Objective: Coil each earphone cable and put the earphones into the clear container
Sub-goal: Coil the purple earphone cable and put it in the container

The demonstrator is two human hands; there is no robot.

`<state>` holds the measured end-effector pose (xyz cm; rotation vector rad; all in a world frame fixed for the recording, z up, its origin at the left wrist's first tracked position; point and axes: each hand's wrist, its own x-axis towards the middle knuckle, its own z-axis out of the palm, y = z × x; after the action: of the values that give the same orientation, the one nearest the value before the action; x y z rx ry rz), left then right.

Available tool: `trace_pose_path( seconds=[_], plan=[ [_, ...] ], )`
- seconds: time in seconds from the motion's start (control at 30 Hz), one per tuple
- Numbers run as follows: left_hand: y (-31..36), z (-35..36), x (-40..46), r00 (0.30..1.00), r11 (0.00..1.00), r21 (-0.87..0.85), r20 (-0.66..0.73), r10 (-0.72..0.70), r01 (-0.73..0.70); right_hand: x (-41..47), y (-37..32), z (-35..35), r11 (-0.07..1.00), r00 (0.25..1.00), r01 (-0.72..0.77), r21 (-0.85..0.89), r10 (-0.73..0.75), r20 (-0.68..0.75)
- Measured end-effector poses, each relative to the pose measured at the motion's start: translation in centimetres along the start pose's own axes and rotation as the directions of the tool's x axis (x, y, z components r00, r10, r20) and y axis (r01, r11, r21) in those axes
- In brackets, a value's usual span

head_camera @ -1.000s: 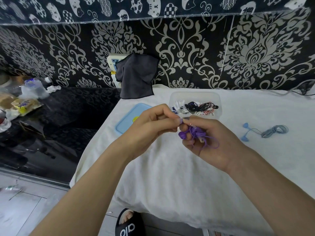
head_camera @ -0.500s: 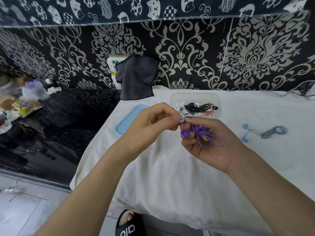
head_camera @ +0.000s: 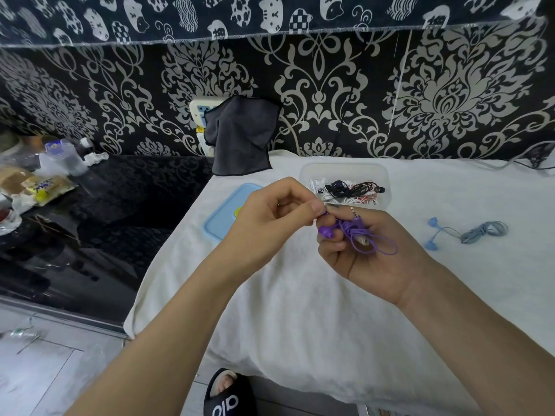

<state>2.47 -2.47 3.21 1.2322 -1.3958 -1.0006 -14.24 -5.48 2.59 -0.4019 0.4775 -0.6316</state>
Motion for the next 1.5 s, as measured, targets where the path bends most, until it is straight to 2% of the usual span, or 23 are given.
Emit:
trace_pose_path(
  seconds=[0.33, 0.47, 0.53, 0.6, 0.67, 0.77, 0.97, 1.1, 1.33, 1.5],
  plan=[
    [0.0, -0.2, -0.1, 1.0, 0.999, -0.048, 0.004, -0.018, 0.018, 0.2, 0.2, -0.2, 0.999, 0.999, -0.018, 0.031, 0.016, 0.045],
    [0.1, -0.4, -0.2, 0.992, 0.991, -0.058, 0.01, -0.123, 0.124, 0.4, -0.1, -0.4, 1.0, 1.0, 0.006, -0.013, -0.006, -0.005],
    [0.2, -0.5, -0.3, 0.974, 0.974, -0.049, 0.061, -0.218, 0.221, 0.5, -0.2, -0.5, 0.999, 0.998, 0.019, -0.041, -0.022, -0.066],
    [0.1, -0.4, -0.8, 0.943, 0.952, 0.006, 0.142, -0.303, 0.305, 0.7, -0.3, -0.7, 0.995, 0.991, 0.032, -0.096, -0.044, -0.129],
    [-0.1, -0.2, -1.1, 0.929, 0.944, 0.095, 0.167, -0.329, 0.317, 1.0, -0.2, -0.8, 0.985, 0.982, 0.058, -0.165, -0.086, -0.17],
    [-0.4, -0.4, -1.1, 0.948, 0.949, 0.144, 0.112, -0.296, 0.28, 1.5, 0.3, -0.7, 0.947, 0.962, 0.159, -0.277, -0.212, -0.172],
    [-0.3, -1.3, -0.9, 0.966, 0.958, 0.133, 0.03, -0.258, 0.252, 1.6, 1.2, -0.7, 0.752, 0.88, 0.298, -0.589, -0.455, -0.135],
    [-0.5, -1.8, -0.9, 0.967, 0.952, 0.183, 0.01, -0.253, 0.247, 1.8, 1.9, -0.6, 0.665, 0.882, 0.306, -0.681, -0.467, -0.06],
    [-1.0, -2.6, -0.9, 0.975, 0.95, 0.221, -0.012, -0.222, 0.219, 2.0, 2.4, -0.4, 0.624, 0.868, 0.281, -0.729, -0.49, -0.085],
    [-1.4, -3.2, -0.7, 0.976, 0.942, 0.256, -0.03, -0.217, 0.217, 2.3, 2.4, -0.6, 0.649, 0.858, 0.269, -0.711, -0.498, -0.13]
  ],
)
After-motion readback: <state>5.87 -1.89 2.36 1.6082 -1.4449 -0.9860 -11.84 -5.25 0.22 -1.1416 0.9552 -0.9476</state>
